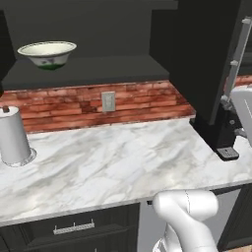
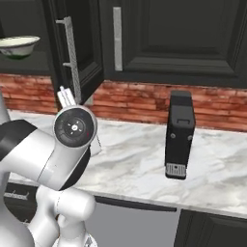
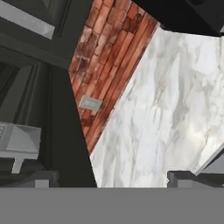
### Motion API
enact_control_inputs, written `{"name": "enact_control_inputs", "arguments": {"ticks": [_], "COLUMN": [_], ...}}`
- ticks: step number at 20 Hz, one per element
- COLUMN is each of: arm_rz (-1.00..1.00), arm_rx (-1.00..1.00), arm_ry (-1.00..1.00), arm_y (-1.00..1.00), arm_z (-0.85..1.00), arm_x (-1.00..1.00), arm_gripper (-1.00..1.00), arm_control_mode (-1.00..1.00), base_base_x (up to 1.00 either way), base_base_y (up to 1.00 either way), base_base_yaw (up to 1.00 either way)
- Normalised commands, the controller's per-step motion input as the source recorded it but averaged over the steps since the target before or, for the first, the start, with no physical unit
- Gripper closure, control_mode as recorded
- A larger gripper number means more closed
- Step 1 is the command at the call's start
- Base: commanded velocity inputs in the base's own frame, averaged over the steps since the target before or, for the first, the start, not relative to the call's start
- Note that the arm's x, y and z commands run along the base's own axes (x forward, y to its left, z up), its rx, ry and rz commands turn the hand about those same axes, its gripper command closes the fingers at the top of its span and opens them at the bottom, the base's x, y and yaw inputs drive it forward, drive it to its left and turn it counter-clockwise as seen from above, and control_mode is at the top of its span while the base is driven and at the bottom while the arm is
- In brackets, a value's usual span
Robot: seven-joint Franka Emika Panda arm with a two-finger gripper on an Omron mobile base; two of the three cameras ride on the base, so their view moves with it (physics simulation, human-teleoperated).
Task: Move the bowls from the cabinet to the plates on the dining table.
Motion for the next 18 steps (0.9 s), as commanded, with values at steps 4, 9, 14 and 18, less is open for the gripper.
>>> {"name": "enact_control_inputs", "arguments": {"ticks": [4,9,14,18], "arm_rz": [0.00,0.00,0.00,0.00], "arm_rx": [0.00,0.00,0.00,0.00], "arm_ry": [0.00,0.00,0.00,0.00], "arm_y": [0.00,0.00,0.00,0.00], "arm_z": [0.00,0.00,0.00,0.00], "arm_x": [0.00,0.00,0.00,0.00], "arm_gripper": [-1.00,-1.00,-1.00,-1.00], "arm_control_mode": [1.00,1.00,1.00,1.00], "base_base_x": [-0.34,-0.36,-0.36,-0.33], "base_base_y": [0.47,0.43,0.44,0.47], "base_base_yaw": [-0.03,-0.04,-0.04,-0.03]}}
